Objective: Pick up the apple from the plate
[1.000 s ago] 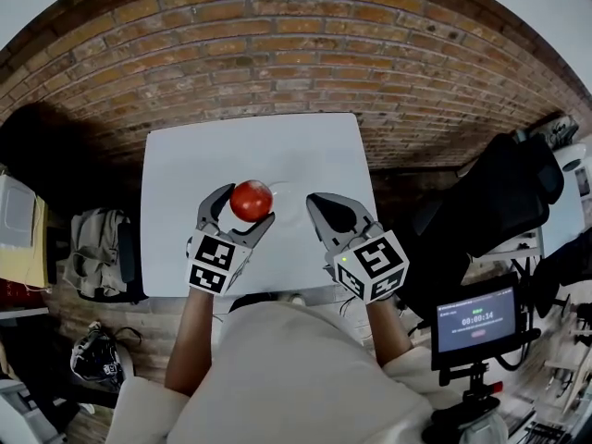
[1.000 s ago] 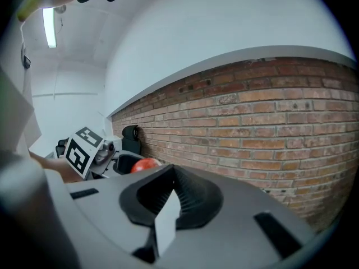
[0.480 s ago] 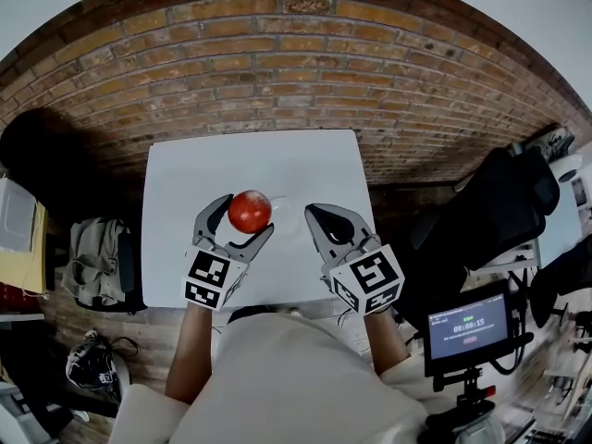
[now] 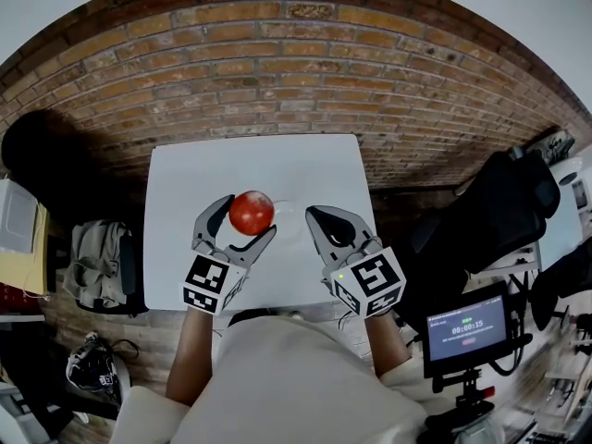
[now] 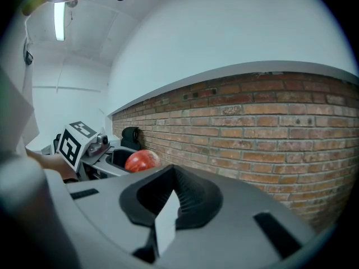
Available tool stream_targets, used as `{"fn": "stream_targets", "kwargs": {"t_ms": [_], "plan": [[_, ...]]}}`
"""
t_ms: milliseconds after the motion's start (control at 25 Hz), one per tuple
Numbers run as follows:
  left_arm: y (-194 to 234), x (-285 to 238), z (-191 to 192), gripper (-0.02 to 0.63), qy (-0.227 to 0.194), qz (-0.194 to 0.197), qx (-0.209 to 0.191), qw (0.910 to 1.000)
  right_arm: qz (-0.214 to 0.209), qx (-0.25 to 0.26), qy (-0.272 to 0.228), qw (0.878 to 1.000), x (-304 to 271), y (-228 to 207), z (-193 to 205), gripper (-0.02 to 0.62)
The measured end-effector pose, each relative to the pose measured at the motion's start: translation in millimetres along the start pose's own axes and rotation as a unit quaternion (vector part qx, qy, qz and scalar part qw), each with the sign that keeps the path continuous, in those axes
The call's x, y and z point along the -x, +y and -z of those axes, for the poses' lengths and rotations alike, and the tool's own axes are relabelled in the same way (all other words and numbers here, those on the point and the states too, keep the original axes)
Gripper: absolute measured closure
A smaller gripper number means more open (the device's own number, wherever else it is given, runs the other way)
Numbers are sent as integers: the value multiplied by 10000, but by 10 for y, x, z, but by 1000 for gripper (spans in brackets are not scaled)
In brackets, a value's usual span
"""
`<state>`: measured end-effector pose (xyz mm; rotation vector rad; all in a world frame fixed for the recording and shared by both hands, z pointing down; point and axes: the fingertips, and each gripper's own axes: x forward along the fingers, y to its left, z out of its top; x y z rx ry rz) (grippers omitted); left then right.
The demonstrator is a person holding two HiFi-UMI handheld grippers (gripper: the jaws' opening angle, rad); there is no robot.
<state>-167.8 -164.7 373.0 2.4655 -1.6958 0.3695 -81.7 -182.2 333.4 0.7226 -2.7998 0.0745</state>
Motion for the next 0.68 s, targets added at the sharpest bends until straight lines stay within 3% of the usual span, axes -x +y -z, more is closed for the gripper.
{"fn": "stream_targets", "kwargs": {"t_ms": [680], "plan": [[-30,2,-3,225,-54,-8,-25,10000,-38,-101,-22,9999,12,-20,6,595]]}}
